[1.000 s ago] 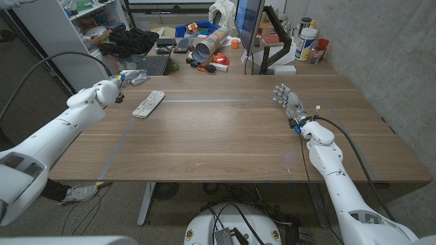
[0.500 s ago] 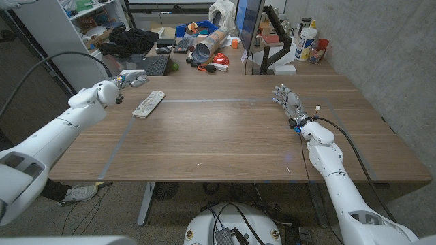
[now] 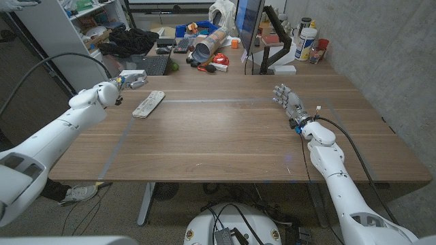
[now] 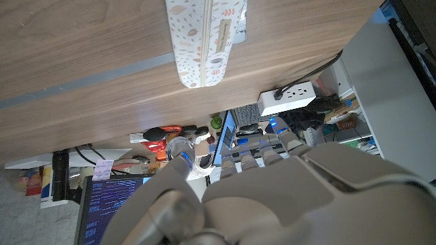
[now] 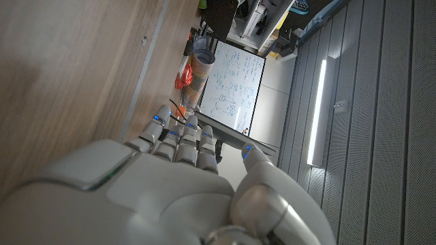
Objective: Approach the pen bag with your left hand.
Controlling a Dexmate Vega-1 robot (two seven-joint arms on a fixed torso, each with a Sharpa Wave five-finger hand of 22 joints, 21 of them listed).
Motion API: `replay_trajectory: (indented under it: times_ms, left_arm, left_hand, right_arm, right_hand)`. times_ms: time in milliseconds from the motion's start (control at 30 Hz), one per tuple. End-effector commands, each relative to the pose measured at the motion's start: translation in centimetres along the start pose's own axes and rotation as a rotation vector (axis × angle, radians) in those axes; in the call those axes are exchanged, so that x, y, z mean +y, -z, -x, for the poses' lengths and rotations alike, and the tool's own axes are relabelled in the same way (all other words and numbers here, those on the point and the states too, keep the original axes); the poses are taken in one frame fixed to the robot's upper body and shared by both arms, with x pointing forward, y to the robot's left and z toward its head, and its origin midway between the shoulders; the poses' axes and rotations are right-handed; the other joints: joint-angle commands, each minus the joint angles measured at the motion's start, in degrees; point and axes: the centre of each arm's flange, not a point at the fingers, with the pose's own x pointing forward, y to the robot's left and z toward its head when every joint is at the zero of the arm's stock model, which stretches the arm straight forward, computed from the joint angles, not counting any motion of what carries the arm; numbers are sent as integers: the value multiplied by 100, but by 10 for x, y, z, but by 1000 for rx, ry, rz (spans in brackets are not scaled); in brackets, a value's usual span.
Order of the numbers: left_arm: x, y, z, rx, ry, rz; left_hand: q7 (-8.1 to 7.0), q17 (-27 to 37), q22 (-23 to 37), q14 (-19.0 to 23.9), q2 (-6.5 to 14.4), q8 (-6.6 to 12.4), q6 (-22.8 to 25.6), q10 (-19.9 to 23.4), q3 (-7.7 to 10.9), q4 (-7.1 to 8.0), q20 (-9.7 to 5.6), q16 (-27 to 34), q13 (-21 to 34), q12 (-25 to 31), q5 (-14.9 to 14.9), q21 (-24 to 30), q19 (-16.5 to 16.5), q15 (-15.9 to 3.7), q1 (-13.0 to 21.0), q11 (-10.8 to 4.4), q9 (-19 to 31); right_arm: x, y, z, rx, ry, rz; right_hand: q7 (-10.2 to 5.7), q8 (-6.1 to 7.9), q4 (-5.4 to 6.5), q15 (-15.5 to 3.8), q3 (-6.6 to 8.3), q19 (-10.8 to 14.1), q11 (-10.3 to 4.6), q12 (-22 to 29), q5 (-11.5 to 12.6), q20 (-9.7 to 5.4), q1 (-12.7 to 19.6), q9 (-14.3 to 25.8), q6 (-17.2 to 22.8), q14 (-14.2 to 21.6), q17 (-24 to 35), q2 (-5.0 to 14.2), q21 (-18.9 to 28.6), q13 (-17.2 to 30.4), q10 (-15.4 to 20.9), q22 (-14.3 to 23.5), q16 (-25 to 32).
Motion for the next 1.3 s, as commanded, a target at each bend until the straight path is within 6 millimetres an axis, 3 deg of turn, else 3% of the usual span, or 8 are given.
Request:
replay_trajectory:
  times_ms: [33, 1300]
  left_arm:
    - [-8, 0, -3, 7, 16, 1]
    - [-16, 7, -13, 39, 33, 6]
  left_hand:
    - [-22, 31, 11, -37, 8, 10, -10, -40, -14, 12, -4, 0, 20, -2, 26, -8, -39, -70, 57, -20, 10]
    - [-34, 33, 18, -52, -1, 36, 40, -21, -46, 16, -6, 15, 20, 12, 35, -28, -44, -70, 64, -19, 11]
  right_arm:
    - [-2, -2, 2, -1, 3, 3]
    - [-4, -5, 13, -4, 14, 12]
  right_hand:
    - [-1, 39, 18, 41, -24, 34, -15, 21, 30, -67, 40, 27, 52, 3, 5, 73, -15, 8, 21, 24, -14]
    - [-1, 39, 23, 61, -33, 47, -5, 20, 32, -59, 35, 26, 48, -3, 2, 63, -68, 9, 20, 27, -17]
